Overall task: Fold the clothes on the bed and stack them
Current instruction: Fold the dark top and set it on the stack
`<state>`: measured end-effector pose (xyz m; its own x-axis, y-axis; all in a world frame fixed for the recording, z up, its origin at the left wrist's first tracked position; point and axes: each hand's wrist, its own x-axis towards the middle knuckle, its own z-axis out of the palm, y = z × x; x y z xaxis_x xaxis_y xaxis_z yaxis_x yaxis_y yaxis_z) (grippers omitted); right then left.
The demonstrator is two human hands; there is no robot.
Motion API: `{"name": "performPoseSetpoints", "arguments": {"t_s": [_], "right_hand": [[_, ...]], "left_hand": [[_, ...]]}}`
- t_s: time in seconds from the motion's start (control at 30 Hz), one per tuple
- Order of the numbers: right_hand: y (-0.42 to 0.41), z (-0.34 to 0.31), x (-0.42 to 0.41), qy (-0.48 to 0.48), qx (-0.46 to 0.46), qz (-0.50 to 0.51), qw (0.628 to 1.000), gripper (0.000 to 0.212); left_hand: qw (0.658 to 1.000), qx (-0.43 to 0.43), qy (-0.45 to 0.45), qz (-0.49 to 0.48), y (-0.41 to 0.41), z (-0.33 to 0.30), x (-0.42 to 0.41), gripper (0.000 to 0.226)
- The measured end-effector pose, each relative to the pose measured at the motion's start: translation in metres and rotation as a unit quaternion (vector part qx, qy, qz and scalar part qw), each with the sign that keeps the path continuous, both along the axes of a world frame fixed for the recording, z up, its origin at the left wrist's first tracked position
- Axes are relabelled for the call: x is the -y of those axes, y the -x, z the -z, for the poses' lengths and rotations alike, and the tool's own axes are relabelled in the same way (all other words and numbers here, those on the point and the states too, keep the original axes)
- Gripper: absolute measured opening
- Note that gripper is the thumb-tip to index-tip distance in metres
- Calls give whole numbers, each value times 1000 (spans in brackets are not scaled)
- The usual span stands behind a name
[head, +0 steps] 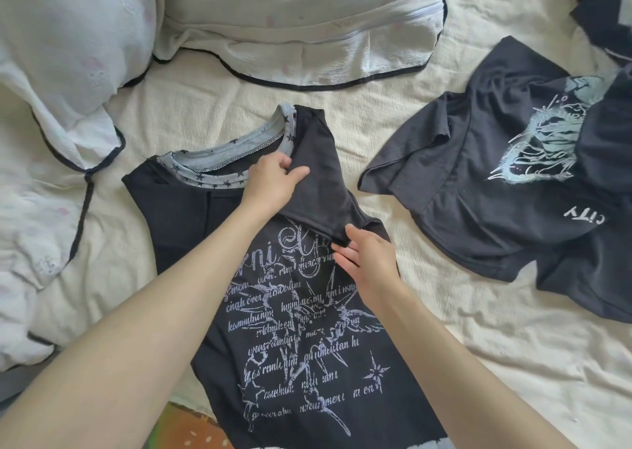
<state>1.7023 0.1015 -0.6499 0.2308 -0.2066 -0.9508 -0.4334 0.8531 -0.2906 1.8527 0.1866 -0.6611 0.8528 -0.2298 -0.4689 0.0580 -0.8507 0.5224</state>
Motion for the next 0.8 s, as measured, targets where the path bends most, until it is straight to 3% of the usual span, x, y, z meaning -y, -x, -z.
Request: {"name": "performPoseSetpoints", "arguments": {"t_s": [0.1, 0.17, 0.33, 0.43, 0.53, 0.63, 0.7, 0.8], "right_hand": [[-1, -1, -2, 57, -8, -15, 998, 40], [-2, 1, -4, 126, -26, -91, 987, 29], [10, 2, -4, 265, -59, -284, 920, 26], [33, -2, -7, 364, -28, -431, 825, 22], [66, -3, -12, 505, 44, -540, 672, 20], [99, -1, -17, 570, 70, -617, 538, 31], [118, 0, -20, 575, 68, -654, 486, 41], [142, -2, -24, 579, 53, -673, 457, 48]], "left_hand": [[1000, 9, 11, -19, 0, -1, -6, 33], [1000, 27, 4, -12, 2, -3, -7, 29], [991, 112, -44, 60, 26, -11, -17, 36], [988, 130, -50, 70, 56, -15, -37, 40], [983, 141, -62, 102, 100, -17, -69, 43], [971, 165, -99, 145, 147, -15, -103, 40], [966, 166, -117, 157, 178, -12, -124, 37], [957, 165, -135, 196, 221, -7, -152, 41]]}}
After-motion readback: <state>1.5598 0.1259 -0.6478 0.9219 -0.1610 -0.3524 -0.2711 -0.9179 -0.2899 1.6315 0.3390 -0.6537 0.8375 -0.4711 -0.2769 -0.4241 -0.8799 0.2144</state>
